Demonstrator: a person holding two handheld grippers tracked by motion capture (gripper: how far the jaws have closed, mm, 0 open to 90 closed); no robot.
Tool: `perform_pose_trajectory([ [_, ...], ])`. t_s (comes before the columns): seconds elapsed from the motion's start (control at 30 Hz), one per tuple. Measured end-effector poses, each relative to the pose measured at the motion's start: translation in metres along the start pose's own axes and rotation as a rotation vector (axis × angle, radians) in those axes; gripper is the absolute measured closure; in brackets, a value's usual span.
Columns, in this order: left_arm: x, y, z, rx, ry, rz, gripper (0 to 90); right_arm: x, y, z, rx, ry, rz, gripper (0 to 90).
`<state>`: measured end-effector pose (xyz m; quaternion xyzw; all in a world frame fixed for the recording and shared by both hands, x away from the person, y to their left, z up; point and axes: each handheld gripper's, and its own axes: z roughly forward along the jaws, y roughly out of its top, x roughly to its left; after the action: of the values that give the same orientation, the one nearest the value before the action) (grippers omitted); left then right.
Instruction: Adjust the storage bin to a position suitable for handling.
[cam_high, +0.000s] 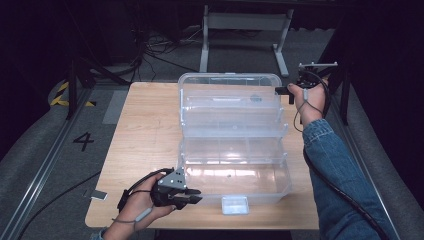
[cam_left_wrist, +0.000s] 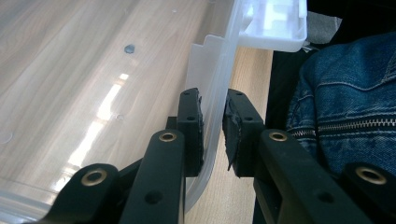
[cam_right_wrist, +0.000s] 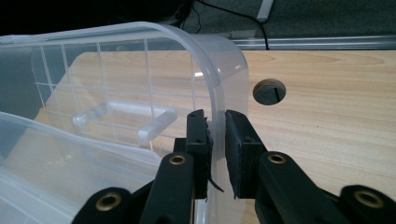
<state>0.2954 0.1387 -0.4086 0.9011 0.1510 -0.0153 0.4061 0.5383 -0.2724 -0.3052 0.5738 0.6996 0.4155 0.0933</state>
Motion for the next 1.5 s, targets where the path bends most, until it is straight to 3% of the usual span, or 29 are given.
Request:
perform_pose_trajectory([
  [0.9,0.002,0.0,0.0,0.001,-0.015,-0.007,78.0,-0.019,0.003,0.032,0.07,0.01,0.114,79.5],
  [1.5,0.003,0.0,0.0,0.0,-0.019,-0.009,77.9,-0.026,-0.001,0.05,0.089,0.001,0.143,79.0],
])
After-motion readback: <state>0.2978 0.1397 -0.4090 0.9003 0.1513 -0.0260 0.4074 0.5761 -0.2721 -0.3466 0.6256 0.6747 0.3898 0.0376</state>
